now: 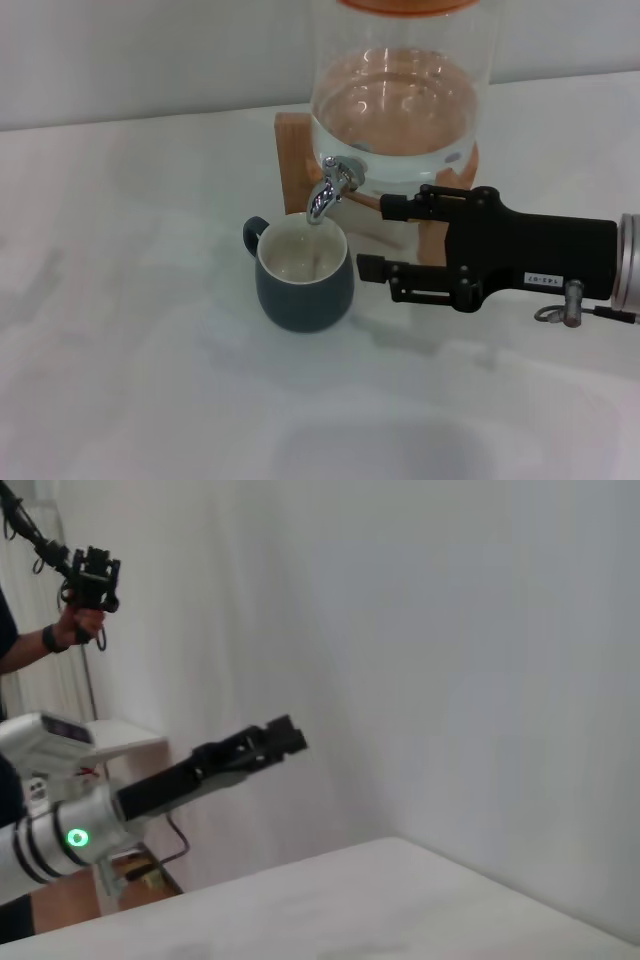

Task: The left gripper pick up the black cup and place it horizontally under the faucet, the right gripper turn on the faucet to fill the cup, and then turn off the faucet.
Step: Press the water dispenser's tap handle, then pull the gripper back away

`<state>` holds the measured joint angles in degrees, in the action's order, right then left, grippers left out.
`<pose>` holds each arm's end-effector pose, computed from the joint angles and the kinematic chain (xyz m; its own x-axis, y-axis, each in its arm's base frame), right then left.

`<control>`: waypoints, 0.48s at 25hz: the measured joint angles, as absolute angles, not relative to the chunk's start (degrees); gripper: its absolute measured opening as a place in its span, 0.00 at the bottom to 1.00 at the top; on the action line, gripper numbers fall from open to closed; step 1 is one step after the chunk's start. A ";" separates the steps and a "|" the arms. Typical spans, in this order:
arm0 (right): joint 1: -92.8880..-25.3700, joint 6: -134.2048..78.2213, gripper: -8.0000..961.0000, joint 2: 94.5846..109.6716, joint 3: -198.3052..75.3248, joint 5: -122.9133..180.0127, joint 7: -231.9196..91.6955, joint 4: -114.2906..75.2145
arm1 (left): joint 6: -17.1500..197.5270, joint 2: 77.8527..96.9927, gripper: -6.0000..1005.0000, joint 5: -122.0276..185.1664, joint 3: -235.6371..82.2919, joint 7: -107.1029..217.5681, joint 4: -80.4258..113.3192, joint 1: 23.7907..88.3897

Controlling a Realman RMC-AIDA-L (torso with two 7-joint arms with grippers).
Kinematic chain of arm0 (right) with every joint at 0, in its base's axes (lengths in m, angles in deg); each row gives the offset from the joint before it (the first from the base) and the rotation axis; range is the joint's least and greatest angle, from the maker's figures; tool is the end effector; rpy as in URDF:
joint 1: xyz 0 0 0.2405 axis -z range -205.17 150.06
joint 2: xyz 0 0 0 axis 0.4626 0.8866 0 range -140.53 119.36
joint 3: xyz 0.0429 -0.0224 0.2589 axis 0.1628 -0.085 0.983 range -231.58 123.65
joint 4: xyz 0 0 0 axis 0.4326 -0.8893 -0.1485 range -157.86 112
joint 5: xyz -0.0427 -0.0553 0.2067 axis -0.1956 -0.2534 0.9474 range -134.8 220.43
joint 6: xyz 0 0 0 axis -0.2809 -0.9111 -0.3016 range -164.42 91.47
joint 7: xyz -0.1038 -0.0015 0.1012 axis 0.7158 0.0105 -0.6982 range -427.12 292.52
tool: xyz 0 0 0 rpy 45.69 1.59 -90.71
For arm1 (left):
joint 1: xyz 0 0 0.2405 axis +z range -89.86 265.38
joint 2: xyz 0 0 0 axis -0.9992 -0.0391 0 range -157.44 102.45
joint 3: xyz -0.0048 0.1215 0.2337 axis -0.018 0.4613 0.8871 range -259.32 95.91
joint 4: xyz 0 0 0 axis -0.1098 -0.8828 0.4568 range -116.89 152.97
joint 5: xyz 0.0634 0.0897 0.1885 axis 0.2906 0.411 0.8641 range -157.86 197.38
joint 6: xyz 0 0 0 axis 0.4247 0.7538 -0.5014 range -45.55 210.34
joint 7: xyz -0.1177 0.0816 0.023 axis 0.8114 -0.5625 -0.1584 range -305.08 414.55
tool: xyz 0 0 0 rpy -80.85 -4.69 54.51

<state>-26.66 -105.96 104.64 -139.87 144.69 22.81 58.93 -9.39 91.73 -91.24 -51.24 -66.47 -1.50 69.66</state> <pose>0.2038 0.2759 0.0214 0.7835 -0.1340 -0.6068 -0.3704 -0.8847 -0.2829 -0.3323 0.2956 0.0527 0.3237 -0.0914 0.9417 0.7944 -0.5143 -0.3230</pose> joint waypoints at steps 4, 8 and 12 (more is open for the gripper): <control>-27.15 -106.01 0.75 104.64 -139.73 144.75 23.35 57.77 | -11.50 91.73 0.84 -91.36 -51.21 -67.08 -1.30 69.85; -27.30 -106.09 0.75 104.64 -139.72 144.77 23.40 57.76 | -11.09 91.66 0.84 -91.38 -51.21 -66.91 -1.30 70.00; -27.30 -106.13 0.75 104.64 -139.67 145.34 23.43 57.72 | -10.78 91.61 0.83 -91.25 -51.07 -66.89 -1.29 69.92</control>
